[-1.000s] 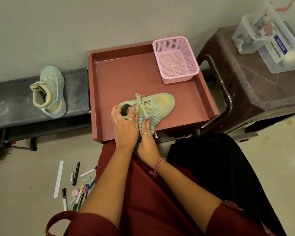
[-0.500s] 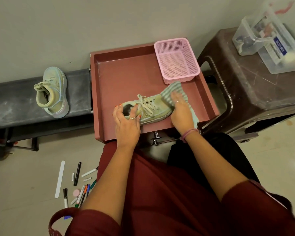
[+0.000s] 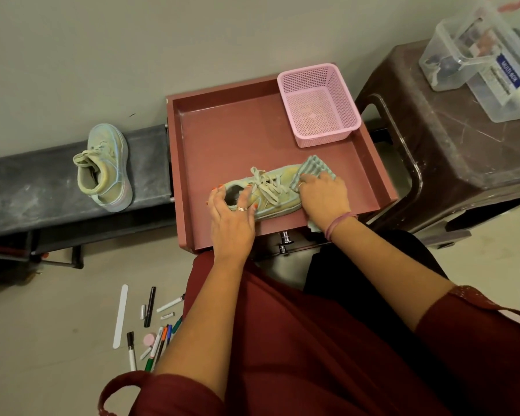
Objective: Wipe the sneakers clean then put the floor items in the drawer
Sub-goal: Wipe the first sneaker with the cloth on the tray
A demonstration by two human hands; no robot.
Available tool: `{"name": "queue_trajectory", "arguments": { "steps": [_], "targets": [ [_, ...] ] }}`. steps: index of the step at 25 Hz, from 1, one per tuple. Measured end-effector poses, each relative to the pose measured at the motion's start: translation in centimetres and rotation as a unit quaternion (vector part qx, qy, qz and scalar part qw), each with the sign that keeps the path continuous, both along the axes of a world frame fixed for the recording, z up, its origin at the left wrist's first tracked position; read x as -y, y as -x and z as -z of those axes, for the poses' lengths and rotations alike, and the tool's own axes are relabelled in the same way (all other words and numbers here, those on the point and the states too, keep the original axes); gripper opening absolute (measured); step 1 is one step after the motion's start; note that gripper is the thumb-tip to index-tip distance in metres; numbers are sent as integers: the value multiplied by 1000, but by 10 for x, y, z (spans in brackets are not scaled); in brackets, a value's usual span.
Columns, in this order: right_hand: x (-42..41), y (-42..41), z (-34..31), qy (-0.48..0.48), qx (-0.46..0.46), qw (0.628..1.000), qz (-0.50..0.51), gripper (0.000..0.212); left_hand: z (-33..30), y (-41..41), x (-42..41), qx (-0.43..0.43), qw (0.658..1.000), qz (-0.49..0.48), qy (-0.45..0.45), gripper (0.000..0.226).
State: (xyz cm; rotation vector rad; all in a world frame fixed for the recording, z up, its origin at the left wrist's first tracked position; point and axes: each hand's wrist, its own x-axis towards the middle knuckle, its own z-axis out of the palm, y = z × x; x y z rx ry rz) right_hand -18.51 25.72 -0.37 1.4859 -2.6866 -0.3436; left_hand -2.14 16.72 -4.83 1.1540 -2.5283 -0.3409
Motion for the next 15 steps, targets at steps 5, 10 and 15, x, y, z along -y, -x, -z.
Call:
{"name": "queue_trajectory", "arguments": {
  "steps": [5, 10, 15],
  "targets": [
    [10, 10, 4, 96, 50, 994, -21, 41, 1, 2, 0, -1, 1000, -6, -1, 35],
    [-22, 24, 23, -30, -6, 983, -182, 41, -1, 2, 1, 10, 1000, -4, 17, 35],
    [-14, 37, 2, 19, 31, 995, -91, 31, -1, 2, 0, 4, 1000, -2, -2, 36]
  ]
}}
